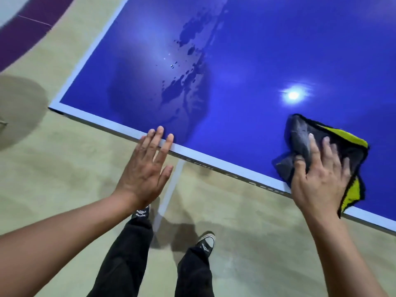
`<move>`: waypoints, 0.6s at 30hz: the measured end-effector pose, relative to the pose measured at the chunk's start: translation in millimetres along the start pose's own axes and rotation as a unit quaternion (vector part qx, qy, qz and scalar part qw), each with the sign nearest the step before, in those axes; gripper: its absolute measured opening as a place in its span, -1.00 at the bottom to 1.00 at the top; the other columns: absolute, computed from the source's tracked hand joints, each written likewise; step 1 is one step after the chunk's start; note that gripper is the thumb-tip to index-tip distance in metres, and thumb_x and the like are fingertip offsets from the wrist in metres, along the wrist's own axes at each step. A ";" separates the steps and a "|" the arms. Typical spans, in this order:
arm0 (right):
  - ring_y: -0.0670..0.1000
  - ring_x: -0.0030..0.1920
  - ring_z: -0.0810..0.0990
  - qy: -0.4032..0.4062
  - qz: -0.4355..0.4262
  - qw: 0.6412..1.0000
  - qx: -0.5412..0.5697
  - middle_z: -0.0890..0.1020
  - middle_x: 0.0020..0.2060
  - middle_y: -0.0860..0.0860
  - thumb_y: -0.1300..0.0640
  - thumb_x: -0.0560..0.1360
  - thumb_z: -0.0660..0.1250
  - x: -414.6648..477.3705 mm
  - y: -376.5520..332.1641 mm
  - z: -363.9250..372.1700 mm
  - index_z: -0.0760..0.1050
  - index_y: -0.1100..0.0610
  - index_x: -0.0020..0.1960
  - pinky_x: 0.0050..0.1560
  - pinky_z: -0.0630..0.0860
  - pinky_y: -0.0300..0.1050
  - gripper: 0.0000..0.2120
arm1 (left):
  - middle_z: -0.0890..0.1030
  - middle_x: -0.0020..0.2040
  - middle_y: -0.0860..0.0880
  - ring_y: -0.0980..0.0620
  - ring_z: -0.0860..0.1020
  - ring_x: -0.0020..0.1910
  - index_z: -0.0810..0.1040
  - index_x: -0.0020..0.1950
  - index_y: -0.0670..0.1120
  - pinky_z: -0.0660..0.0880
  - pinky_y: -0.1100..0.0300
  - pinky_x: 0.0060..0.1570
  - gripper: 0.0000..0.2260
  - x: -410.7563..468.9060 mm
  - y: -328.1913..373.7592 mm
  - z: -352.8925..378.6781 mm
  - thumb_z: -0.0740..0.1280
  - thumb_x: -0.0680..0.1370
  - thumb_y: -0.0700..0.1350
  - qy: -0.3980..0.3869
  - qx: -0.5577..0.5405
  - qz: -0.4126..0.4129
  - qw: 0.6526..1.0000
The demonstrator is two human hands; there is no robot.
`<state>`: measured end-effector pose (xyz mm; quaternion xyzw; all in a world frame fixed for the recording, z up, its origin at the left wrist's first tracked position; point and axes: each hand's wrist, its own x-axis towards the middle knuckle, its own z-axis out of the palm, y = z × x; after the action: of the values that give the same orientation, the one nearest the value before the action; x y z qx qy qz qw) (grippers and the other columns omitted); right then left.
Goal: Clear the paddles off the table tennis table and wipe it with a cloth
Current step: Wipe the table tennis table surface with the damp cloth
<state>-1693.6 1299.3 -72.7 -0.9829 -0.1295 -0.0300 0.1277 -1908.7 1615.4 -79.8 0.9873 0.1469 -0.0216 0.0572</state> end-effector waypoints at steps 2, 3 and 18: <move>0.11 0.60 0.19 0.004 -0.071 0.997 -0.006 0.25 0.61 0.09 -0.10 0.63 0.05 -12.8 -30.2 7.5 0.23 -0.01 0.62 0.61 0.00 0.19 -0.43 | -0.01 0.65 -0.18 -0.15 -0.05 0.64 0.01 0.65 -0.11 0.05 -0.14 0.58 -0.39 -0.2 0.0 1.8 0.08 0.65 0.06 0.003 0.008 0.006 1.000; 0.11 0.60 0.21 0.007 -0.100 0.995 -0.003 0.26 0.60 0.09 -0.10 0.64 0.05 -18.5 -48.6 12.3 0.24 -0.01 0.62 0.61 0.02 0.19 -0.44 | 0.00 0.65 -0.18 -0.16 -0.03 0.64 0.02 0.65 -0.11 0.07 -0.14 0.58 -0.38 -0.2 -0.4 1.8 0.11 0.64 0.05 0.008 0.010 0.009 1.000; -0.03 0.62 0.14 -0.022 -0.134 0.990 0.022 0.24 0.61 -0.03 -0.10 0.61 0.14 -44.0 -281.5 75.2 0.20 -0.14 0.62 0.60 0.06 0.16 -0.42 | 0.32 0.55 -0.17 -0.20 0.33 0.52 0.47 0.43 -0.19 0.32 -0.11 0.43 -0.57 41.2 -134.1 -39.2 0.16 0.57 -0.17 0.068 -0.080 0.059 0.993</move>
<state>-1807.9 1570.8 -80.8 -0.9540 -0.2638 -0.0222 0.1408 -1907.5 1759.4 -57.6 0.9857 0.0934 0.0604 0.1266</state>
